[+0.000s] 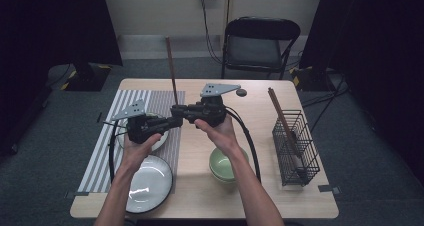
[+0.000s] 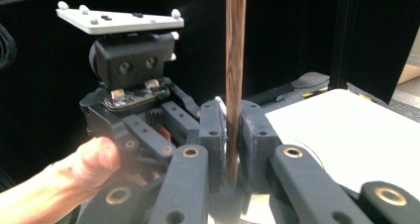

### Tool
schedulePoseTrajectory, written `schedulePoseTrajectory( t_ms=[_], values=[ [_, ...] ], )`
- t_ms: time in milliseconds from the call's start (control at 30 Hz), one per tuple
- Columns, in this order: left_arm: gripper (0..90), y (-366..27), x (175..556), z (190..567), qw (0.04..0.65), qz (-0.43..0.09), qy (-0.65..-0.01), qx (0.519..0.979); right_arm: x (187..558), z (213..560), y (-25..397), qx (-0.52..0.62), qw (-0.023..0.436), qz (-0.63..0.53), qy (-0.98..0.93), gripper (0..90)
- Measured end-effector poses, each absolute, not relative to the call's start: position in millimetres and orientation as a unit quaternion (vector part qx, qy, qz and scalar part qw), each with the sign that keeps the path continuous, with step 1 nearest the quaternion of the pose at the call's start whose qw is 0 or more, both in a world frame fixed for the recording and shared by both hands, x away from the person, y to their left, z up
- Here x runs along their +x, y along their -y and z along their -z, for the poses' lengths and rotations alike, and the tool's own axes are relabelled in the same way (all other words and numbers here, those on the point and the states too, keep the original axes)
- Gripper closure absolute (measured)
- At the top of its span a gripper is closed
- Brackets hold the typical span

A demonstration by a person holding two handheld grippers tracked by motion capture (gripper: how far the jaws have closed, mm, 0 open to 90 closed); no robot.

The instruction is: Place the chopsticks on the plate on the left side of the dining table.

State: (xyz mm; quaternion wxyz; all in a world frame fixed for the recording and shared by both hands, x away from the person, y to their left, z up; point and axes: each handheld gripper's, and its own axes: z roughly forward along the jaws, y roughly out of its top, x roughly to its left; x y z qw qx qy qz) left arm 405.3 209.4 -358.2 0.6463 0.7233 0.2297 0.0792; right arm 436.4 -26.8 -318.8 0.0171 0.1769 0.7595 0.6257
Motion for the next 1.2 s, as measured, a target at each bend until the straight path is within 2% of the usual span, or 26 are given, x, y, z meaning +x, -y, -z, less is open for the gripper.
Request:
schedulePoseTrajectory(
  t_ms=[333, 600, 767, 1067, 1200],
  values=[
    [85.6, -208.7, 405.5, 361.1, 0.649, -0.069, -0.224, 0.724, 437.0, 321.6, 29.1, 0.182, 0.014, -0.627, -0.757, 86.3],
    [80.1, -214.1, 401.9, 358.7, 0.641, -0.072, -0.224, 0.731, 437.9, 314.9, 39.5, 0.186, 0.027, -0.633, -0.751, 86.3],
    [67.3, -216.9, 398.9, 355.3, 0.644, -0.072, -0.237, 0.724, 437.7, 318.3, 50.1, 0.193, 0.033, -0.632, -0.75, 86.3],
    [54.8, -217.0, 398.8, 337.0, 0.647, -0.078, -0.23, 0.723, 436.4, 338.9, 72.3, 0.215, 0.036, -0.62, -0.753, 86.4],
    [52.2, -215.8, 402.1, 325.7, 0.659, -0.079, -0.228, 0.712, 433.0, 343.6, 72.4, 0.211, 0.034, -0.615, -0.759, 86.4]
  ],
)
